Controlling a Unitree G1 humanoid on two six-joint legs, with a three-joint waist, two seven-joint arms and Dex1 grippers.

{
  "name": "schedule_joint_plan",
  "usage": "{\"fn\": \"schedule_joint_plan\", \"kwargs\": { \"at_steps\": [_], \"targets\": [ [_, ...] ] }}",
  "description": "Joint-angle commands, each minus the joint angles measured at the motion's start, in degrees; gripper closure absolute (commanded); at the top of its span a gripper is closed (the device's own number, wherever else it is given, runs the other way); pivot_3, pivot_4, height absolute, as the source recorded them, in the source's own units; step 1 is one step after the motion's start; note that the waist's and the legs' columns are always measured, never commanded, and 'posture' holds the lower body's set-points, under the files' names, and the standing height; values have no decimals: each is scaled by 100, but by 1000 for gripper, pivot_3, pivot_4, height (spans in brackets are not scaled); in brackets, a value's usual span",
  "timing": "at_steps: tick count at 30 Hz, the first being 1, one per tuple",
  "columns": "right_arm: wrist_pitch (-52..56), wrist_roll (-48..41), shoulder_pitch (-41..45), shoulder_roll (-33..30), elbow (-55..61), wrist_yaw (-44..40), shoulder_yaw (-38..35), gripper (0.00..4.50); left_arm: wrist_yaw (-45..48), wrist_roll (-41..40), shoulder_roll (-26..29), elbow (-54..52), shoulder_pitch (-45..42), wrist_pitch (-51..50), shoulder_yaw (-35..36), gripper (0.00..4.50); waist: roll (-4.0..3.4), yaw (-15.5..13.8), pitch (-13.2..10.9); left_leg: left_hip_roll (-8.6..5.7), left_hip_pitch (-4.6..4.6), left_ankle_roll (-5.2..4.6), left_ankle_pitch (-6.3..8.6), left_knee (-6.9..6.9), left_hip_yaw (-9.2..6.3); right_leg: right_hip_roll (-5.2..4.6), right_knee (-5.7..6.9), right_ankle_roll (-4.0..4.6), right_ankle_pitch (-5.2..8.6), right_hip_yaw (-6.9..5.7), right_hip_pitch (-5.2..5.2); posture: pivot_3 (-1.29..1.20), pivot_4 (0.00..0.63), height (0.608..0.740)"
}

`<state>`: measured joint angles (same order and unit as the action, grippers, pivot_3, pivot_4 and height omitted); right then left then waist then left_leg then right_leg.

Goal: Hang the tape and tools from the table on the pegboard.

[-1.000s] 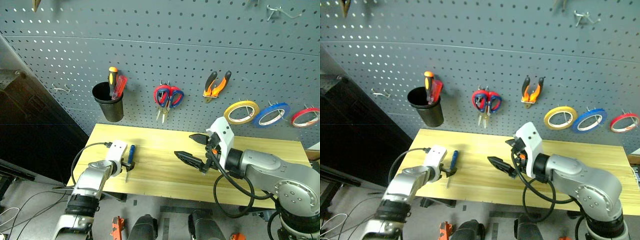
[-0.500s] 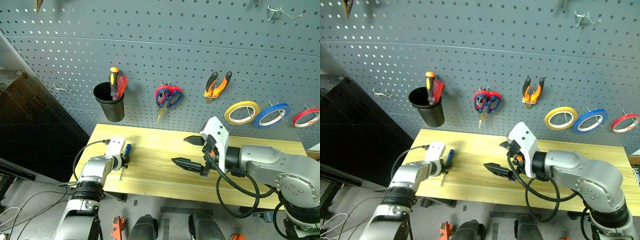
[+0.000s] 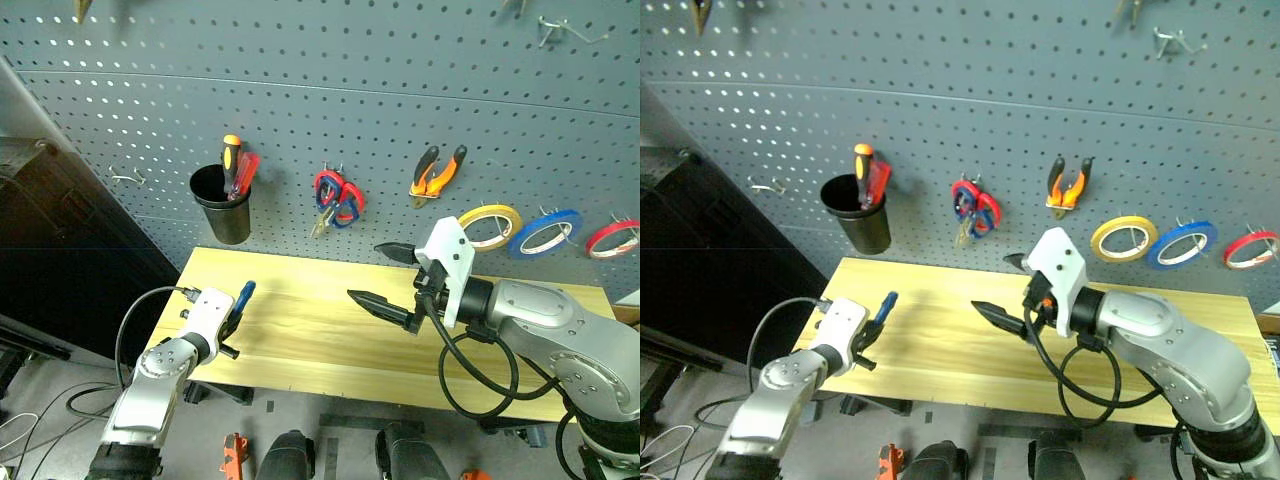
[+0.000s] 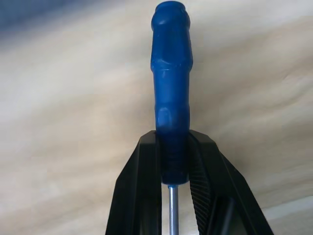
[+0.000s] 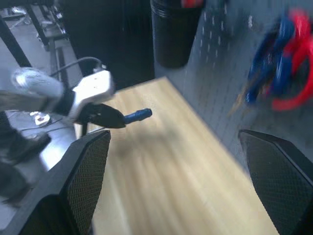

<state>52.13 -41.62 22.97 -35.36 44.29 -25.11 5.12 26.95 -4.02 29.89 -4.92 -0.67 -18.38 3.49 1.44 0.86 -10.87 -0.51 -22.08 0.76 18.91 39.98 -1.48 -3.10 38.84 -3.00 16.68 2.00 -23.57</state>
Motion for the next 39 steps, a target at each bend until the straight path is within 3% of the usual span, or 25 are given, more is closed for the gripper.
{"fn": "schedule_joint_plan", "kwargs": {
  "at_steps": [1, 7, 10, 14, 18, 31, 39],
  "targets": [
    [-348, -217, -34, -83, 140, -401, -383, 0, -12, -135, 60, -655, -81, 1478, 545, 4065, 7, -50, 6, 0, 0, 0, 0, 0, -1, 0, 1, 0, 0, -3, 1, 29, 140, 740],
    [-444, -347, 69, -261, -13, -748, -634, 0, -311, -205, -63, -1216, -788, 2265, 867, 4065, 13, -103, 39, -1, 3, -3, 1, 2, 0, 2, 5, 4, -2, -9, 6, 59, 131, 740],
    [-454, -338, 231, -351, -186, -865, -693, 0, -859, -376, -390, -1307, -1819, 1868, 916, 4065, 26, -134, 73, -3, 3, -3, 0, 4, 0, 3, 6, 4, -2, -9, 7, 69, 115, 740],
    [-473, -307, 427, -360, -352, -953, -677, 0, -1300, -564, -829, -911, -2912, 1403, 913, 4065, 65, -224, 130, 0, -8, -4, -3, 22, -5, 15, 15, 8, -6, -39, 2, 64, 113, 740],
    [-451, -287, 596, -324, -413, -942, -612, 0, -1478, -607, -1095, -21, -3642, 1535, 918, 4065, 54, -227, 191, -7, 14, -4, -2, 21, -2, 13, 10, 8, -6, -46, 25, 46, 113, 740],
    [-262, -377, 629, -382, -296, -822, -720, 0, -1690, -491, -1325, 602, -3103, 1642, 913, 4065, 54, -102, 195, -3, 11, -2, -4, 21, -2, 9, 12, 8, -6, -45, 16, -10, 120, 740],
    [-259, -380, 592, -446, -296, -847, -806, 0, -1963, -484, -1452, -95, -2627, 1454, 888, 1527, 54, -79, 196, -2, 10, -2, -4, 20, -4, 7, 13, 8, -6, -46, 16, 3, 116, 740]
  ]
}}
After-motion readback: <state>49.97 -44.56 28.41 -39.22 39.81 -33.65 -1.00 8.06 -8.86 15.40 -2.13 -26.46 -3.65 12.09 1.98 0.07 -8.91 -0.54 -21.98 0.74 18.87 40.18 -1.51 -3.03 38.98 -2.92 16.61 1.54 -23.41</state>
